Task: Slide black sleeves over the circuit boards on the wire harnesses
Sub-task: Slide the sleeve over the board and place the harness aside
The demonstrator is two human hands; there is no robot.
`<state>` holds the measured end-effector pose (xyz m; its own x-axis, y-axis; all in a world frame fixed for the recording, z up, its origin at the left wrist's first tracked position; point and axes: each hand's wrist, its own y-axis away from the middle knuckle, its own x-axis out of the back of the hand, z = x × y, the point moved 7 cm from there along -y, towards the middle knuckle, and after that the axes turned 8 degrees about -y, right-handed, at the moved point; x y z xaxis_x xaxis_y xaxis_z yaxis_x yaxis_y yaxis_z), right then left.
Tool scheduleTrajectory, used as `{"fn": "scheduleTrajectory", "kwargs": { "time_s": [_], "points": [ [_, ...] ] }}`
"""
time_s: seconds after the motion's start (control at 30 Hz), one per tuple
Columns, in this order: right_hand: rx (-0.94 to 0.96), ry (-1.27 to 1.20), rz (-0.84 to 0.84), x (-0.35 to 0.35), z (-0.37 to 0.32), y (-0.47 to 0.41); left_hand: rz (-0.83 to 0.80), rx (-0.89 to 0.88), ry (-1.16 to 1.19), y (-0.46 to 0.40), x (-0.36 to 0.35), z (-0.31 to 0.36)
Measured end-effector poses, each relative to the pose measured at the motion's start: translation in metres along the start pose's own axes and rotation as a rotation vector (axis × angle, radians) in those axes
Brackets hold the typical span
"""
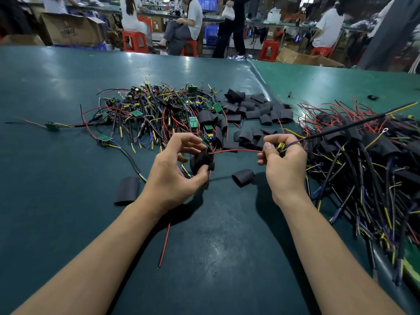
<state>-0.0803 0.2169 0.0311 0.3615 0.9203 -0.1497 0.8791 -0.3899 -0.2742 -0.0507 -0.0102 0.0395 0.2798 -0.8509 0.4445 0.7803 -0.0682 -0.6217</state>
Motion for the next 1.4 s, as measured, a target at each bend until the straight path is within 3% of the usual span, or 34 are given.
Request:
{"fn": "scheduleTrajectory", "kwargs": {
  "time_s": [0.2, 0.4, 0.53, 0.77, 1.17, 1.4],
  "points": [
    [0.031, -0.109, -0.215, -0.02, -0.015, 0.011, -0.046, -0.069, -0.105, 0.001, -0.004, 0.003],
    [-0.222, -0.214, -0.457, -0.047, -0.003, 0.032, -0.053, -0.125, -0.122, 0.002, -0.004, 0.012],
    [-0.19, -0.092, -0.43, -0.046, -0.006, 0.033, -0.029, -0.161, -0.087, 0.003, -0.002, 0.02],
    [-0.169, -0.256, -0.423, -0.043, -0.008, 0.03, -0.023, -0.153, -0.079, 0.003, -0.002, 0.019],
    [-0.16, -0.251, -0.464, -0.047, -0.009, 0.035, -0.036, -0.178, -0.034, 0.004, -0.004, 0.023],
    [-0.288, -0.294, -0.36, -0.045, -0.001, 0.035, -0.013, -0.185, -0.057, 0.002, -0.003, 0.02]
  ]
}}
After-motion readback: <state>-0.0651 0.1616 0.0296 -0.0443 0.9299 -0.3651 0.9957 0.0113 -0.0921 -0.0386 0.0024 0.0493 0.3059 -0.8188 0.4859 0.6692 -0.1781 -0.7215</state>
